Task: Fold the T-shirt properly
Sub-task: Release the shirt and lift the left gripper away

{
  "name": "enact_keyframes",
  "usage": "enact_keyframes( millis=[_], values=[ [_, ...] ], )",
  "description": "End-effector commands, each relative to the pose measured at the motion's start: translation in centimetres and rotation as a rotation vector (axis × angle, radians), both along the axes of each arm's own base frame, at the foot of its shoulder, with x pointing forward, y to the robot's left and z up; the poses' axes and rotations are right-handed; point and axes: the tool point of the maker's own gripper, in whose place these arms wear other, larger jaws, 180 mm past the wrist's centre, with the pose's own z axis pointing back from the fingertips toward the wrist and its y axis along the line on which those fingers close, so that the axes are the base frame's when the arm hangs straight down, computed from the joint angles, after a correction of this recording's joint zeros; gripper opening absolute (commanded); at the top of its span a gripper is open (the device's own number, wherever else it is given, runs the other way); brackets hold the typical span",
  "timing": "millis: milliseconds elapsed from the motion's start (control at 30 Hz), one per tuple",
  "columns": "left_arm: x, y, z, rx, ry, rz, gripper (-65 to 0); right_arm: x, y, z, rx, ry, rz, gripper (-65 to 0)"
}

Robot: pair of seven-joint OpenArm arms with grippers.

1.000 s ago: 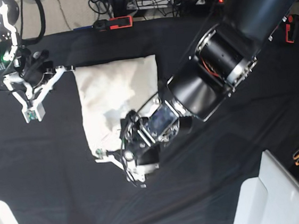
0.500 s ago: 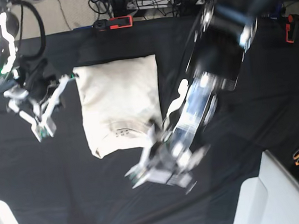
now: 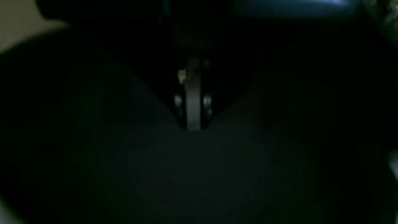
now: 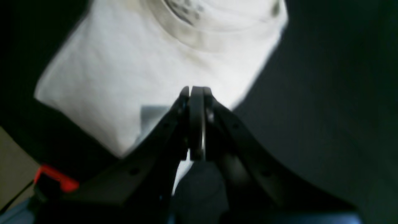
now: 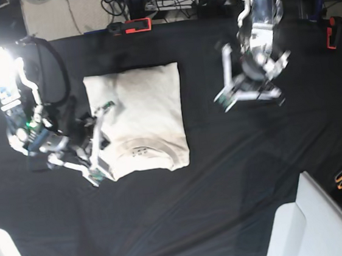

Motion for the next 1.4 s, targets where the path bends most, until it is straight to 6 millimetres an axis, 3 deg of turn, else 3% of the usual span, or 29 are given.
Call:
enact_keyframes(
  millis=[0, 133, 333, 667, 1000, 1267, 1367],
  values=[
    [-0.1, 1.0, 0.5, 0.025, -0.016, -0.005, -65.0, 1.5, 0.1, 1.1, 0.011, -0.049, 0.005, -65.0],
    [-4.1, 3.4, -0.4, 0.079, 0.051, 0.027, -65.0, 3.0, 0.9, -0.2, 0.025, -0.043, 0.022, -65.0],
    [-5.7, 2.8, 0.0, 0.069, 0.055, 0.026, -65.0, 5.5, 1.2, -2.7, 0.034, -0.027, 0.032, -65.0],
    [-6.0, 2.1, -0.2, 0.048, 0.060, 0.046, -65.0, 8.0, -0.6, -5.3, 0.068, -0.020, -0.025, -65.0],
    [-6.1, 2.1, -0.3, 0.050, 0.064, 0.047, -65.0, 8.5, -2.6, -8.2, 0.120, 0.023, -0.077, -65.0],
    [-6.2, 2.2, -0.4, 0.050, 0.066, 0.047, -65.0, 9.0, -3.4, -8.6, 0.155, -0.008, -0.126, -65.0],
    [-6.2, 2.2, -0.4, 0.051, 0.068, 0.048, -65.0, 10.1, -4.3, -8.1, 0.139, -0.034, -0.163, -65.0]
  ],
)
